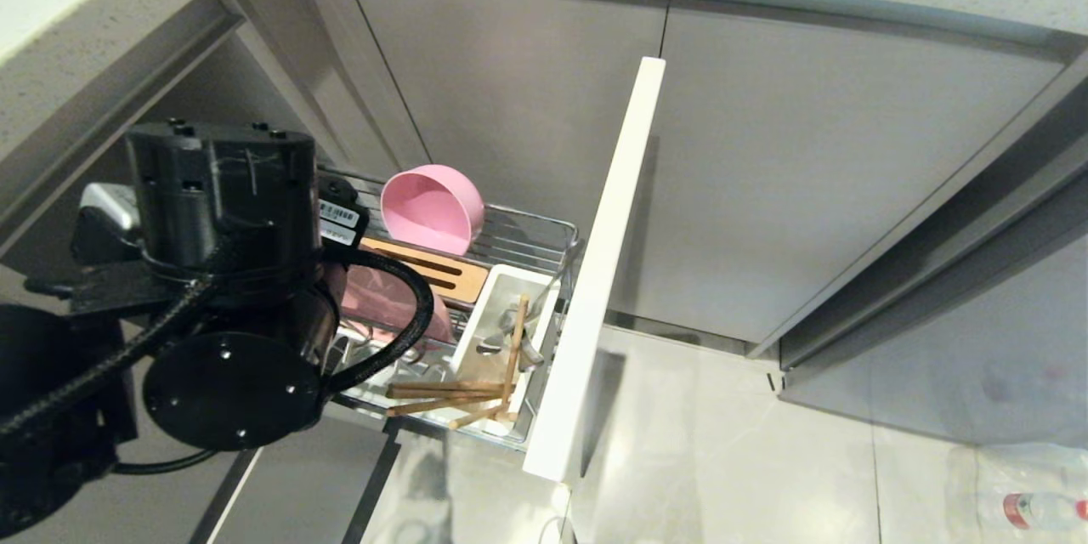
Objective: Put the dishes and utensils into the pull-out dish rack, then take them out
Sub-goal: Pick up the plate and place it in the cupboard, then take the plate out of the cupboard
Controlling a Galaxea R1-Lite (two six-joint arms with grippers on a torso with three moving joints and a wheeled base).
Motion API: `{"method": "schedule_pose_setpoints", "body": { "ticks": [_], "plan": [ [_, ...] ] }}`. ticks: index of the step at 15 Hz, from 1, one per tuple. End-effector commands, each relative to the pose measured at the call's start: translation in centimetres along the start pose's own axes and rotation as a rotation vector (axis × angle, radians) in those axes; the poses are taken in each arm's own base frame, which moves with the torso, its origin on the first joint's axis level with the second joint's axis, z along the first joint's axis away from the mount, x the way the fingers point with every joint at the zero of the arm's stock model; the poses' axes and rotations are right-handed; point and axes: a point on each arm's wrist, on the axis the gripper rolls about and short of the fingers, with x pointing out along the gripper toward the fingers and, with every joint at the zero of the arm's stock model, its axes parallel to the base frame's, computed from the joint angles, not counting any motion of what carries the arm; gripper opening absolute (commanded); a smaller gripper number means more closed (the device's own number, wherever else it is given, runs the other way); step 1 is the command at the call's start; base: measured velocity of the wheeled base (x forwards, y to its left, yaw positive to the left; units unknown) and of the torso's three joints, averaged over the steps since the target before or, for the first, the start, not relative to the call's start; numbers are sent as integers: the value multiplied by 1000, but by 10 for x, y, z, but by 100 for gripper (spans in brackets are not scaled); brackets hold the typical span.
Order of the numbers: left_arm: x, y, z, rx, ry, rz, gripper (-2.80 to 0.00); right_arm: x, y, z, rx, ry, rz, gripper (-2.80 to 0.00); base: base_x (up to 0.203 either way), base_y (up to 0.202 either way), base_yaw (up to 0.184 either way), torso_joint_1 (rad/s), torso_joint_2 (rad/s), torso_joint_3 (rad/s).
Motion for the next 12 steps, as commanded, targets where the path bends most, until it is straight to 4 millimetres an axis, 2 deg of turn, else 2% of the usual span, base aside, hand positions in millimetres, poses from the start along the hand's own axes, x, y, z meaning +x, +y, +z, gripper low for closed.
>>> {"method": "schedule_pose_setpoints", "body": {
  "ticks": [1, 4, 5, 9, 12],
  "plan": [
    [-5, -1, 12, -26, -7, -7, 0, 0, 0, 0, 0, 2, 0, -280, 0, 0, 0, 0, 0, 0],
    [-13, 2, 19, -6, 6, -7, 0, 0, 0, 0, 0, 2, 0, -280, 0, 0, 0, 0, 0, 0],
    [-17, 2, 24, -8, 10, -12, -280, 0, 0, 0, 0, 2, 0, -280, 0, 0, 0, 0, 0, 0],
    [-39, -8, 54, 4, 37, -62, -280, 0, 0, 0, 0, 2, 0, -280, 0, 0, 0, 0, 0, 0],
    [-50, -14, 67, 72, 27, -86, -280, 0, 0, 0, 0, 2, 0, -280, 0, 0, 0, 0, 0, 0]
  ]
}}
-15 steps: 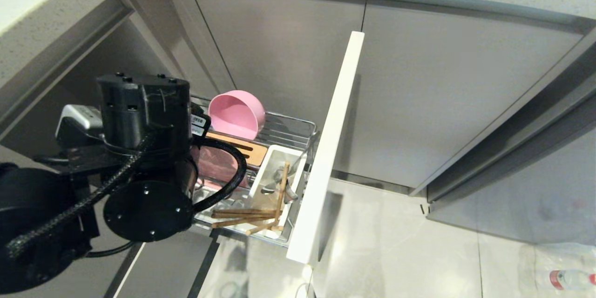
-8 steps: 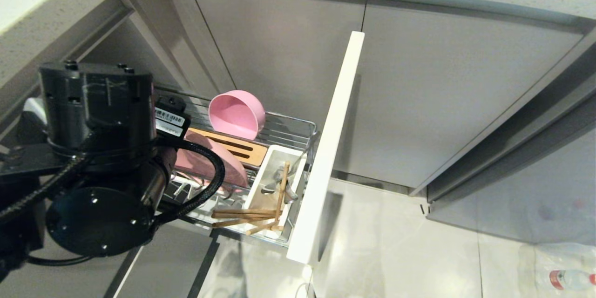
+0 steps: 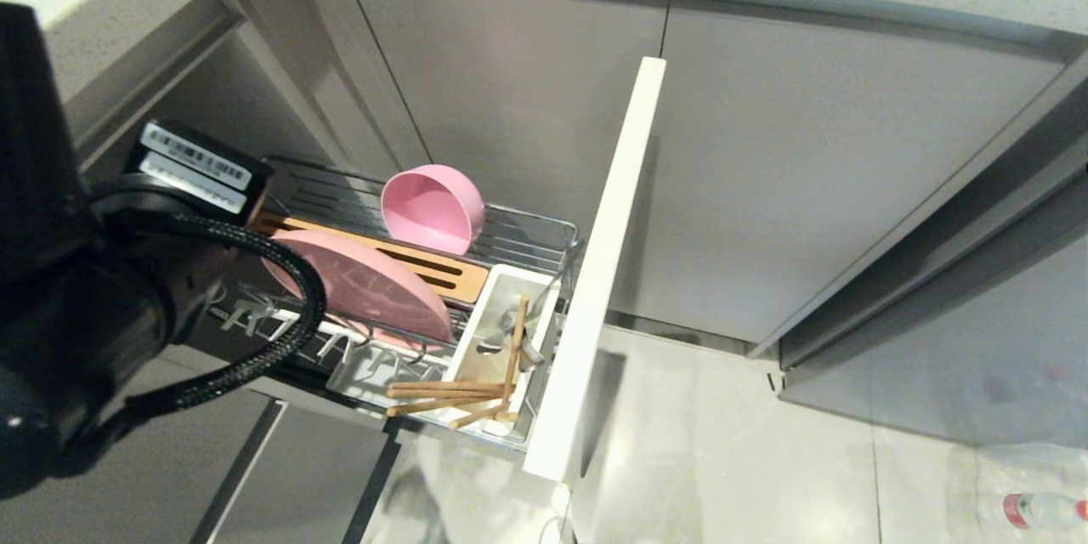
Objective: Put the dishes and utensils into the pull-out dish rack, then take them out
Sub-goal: Take the plate out of the cupboard
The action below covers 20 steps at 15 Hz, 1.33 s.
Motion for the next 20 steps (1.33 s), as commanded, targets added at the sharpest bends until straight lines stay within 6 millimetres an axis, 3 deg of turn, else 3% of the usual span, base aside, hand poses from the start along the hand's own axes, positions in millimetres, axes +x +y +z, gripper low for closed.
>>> {"method": "schedule_pose_setpoints", "body": {
  "ticks": [1, 5, 10, 14, 18, 20],
  "plan": [
    [-9, -5, 16, -9, -2, -31, -280, 0, 0, 0, 1, 2, 0, -280, 0, 0, 0, 0, 0, 0],
    [-16, -31, 52, 113, -30, -90, -280, 0, 0, 0, 1, 2, 0, -280, 0, 0, 0, 0, 0, 0],
    [-23, -55, 124, 164, -101, -233, -280, 0, 0, -1, 1, 3, 0, -280, 0, 0, 0, 0, 0, 0],
    [-27, -39, 172, 209, -215, -280, -280, 0, 0, 0, 1, 2, 0, -280, 0, 0, 0, 0, 0, 0],
    [-56, -7, 207, 306, -288, -317, -280, 0, 0, 0, 1, 2, 0, -280, 0, 0, 0, 0, 0, 0],
    [-83, 8, 217, 360, -352, -330, -280, 0, 0, -1, 1, 3, 0, -280, 0, 0, 0, 0, 0, 0]
  ]
}}
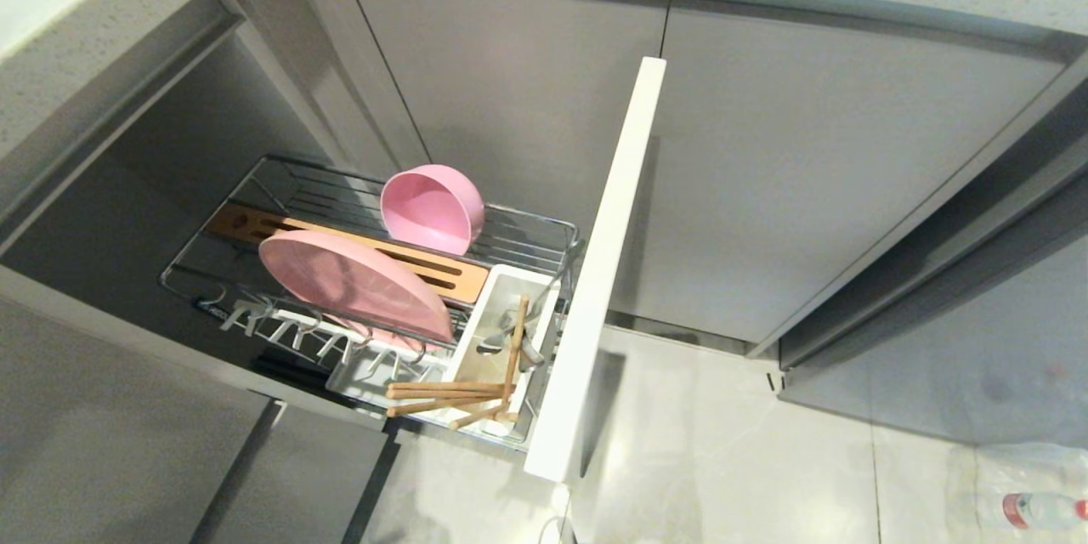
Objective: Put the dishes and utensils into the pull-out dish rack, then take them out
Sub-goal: Take the plate out of the cupboard
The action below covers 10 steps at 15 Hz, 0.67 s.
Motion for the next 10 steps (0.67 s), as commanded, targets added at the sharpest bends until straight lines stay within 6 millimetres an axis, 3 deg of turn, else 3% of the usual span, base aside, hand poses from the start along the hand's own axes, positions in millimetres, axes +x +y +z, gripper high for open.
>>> {"method": "schedule_pose_setpoints", "body": {
  "ticks": [1, 4, 7, 10],
  "plan": [
    [-48, 9, 20, 23, -76, -57, -280, 0, 0, -1, 1, 3, 0, -280, 0, 0, 0, 0, 0, 0],
    [-124, 23, 16, 71, 2, -141, -280, 0, 0, 0, 1, 2, 0, -280, 0, 0, 0, 0, 0, 0],
    [-189, 42, -6, 191, 43, -147, -280, 0, 0, -1, 1, 3, 0, -280, 0, 0, 0, 0, 0, 0],
    [-214, 66, -53, 335, 134, -118, -280, 0, 0, 0, 1, 2, 0, -280, 0, 0, 0, 0, 0, 0]
  ]
}}
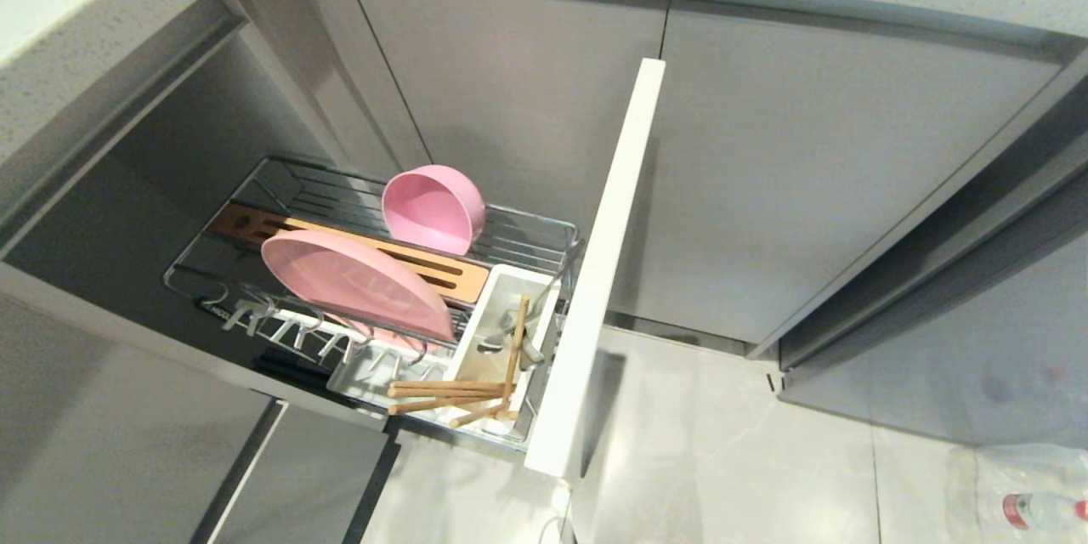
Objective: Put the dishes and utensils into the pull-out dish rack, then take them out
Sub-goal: Take the plate out of the cupboard
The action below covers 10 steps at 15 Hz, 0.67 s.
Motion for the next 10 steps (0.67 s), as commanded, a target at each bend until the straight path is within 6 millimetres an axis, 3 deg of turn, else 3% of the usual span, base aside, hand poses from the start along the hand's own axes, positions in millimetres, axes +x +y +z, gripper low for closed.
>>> {"method": "schedule_pose_setpoints", "body": {
  "ticks": [1, 5, 8, 10],
  "plan": [
    [-23, 3, -27, 31, -24, 8, -280, 0, 0, -1, 0, 3, 0, -280, 0, 0, 0, 0, 0, 0],
    [-28, 13, -88, 119, 34, -15, -280, 0, 0, 0, 0, 2, 0, -280, 0, 0, 0, 0, 0, 0],
    [-1, 14, -123, 130, 9, -19, -280, 0, 0, 0, 0, 3, 0, -280, 0, 0, 0, 0, 0, 0],
    [21, 15, -158, 153, 46, -21, -280, 0, 0, 0, 0, 2, 0, -280, 0, 0, 0, 0, 0, 0]
  ]
}}
